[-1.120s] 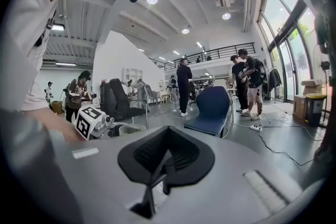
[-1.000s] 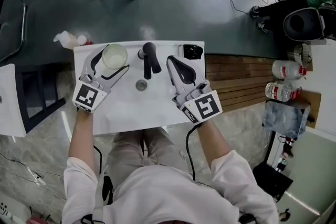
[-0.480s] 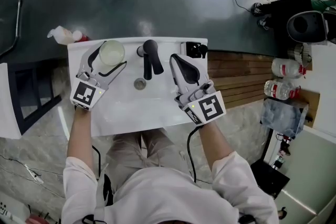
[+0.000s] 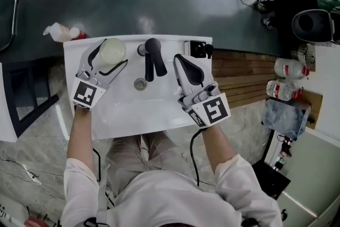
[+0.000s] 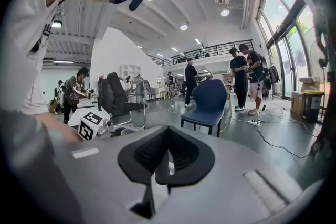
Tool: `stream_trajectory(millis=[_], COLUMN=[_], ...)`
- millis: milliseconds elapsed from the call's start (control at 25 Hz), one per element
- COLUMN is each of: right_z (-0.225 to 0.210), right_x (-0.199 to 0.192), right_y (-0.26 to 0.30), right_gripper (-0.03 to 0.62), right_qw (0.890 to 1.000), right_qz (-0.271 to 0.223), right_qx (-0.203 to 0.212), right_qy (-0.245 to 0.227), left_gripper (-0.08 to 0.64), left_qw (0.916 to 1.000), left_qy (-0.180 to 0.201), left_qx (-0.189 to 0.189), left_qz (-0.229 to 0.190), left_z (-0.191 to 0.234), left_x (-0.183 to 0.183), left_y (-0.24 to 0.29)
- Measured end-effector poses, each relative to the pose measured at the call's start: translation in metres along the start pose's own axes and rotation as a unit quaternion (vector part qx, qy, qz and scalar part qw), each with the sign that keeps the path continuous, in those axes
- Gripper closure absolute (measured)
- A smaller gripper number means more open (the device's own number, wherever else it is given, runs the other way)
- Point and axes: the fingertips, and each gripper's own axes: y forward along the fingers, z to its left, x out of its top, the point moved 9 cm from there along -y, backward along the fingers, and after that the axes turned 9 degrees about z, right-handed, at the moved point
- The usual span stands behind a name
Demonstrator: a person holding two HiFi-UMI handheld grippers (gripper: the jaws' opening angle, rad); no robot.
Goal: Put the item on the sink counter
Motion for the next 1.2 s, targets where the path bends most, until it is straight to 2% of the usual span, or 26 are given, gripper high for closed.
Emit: stream_trajectory(millis=[480, 640, 800, 1200], right_z=[-0.004, -0.007, -0.007, -0.009], right_x=[-0.008, -0.011, -0.015, -0.014], right_y=[0.001, 0.003, 0.005, 0.007], right_gripper=[0.588, 0.588, 0.588, 0.588], right_qw=[1.000, 1.000, 1.000, 1.000], right_qz=[-0.001, -0.002, -0.001, -0.004], right_qx=[0.003, 0.004, 0.007, 0.012], right_qy=[-0.004, -0.004, -0.005, -0.003], left_gripper=[0.183, 0.183, 0.183, 0.179], left_qw=[0.9999, 0.9999, 0.9994, 0.9991], left_qy=[0.011, 0.010, 0.026, 0.023], left_qx=[0.011, 0.014, 0.016, 0.020], left_qz=[-0.003, 0.004, 0.016, 0.029], left_z=[-0.004, -0.004, -0.005, -0.006], left_x=[-0.011, -0.017, -0.018, -0.021], left_y=[0.008, 0.010, 0.012, 0.011])
